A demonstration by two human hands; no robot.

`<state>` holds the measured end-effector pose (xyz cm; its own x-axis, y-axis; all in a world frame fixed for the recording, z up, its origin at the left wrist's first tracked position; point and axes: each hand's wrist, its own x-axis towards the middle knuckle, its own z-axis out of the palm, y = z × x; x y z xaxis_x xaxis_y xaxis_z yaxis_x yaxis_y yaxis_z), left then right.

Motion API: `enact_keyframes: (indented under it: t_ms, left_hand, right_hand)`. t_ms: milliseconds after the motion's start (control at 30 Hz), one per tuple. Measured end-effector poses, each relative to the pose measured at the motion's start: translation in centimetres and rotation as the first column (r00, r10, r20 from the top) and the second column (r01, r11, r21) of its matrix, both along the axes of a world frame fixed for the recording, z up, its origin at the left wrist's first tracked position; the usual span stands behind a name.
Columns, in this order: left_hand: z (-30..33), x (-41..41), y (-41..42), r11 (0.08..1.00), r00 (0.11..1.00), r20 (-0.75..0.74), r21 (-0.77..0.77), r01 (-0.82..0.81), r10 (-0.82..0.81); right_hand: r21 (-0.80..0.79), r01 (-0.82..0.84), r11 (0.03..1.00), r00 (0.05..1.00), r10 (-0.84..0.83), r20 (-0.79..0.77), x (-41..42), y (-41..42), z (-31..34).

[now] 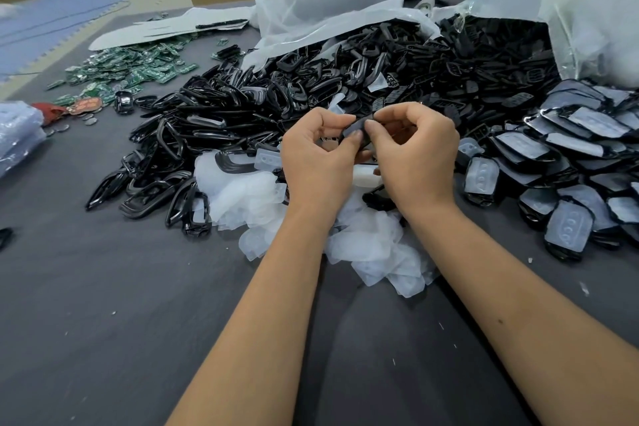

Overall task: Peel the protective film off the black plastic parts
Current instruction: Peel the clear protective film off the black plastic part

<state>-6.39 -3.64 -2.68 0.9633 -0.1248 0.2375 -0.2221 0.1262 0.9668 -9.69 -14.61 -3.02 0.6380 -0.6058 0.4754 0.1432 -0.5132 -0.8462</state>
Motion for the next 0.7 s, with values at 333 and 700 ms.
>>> enact_keyframes:
  t_ms: [333, 700]
  left_hand:
    - [0.2, 0.2, 0.2, 0.997, 0.997, -0.043, -0.057, 0.055, -0.057]
    - [0.6, 0.4, 0.7, 0.983, 0.984, -0.095, -0.123, 0.135, -0.147]
  right_hand:
    - [0.550, -0.229, 0.803, 0.966, 0.255, 0.030, 0.0, -1.1, 0.3]
    - [0.765, -0.415, 0.493, 0.871, 0.460, 0.176, -0.3, -2.2, 0.9]
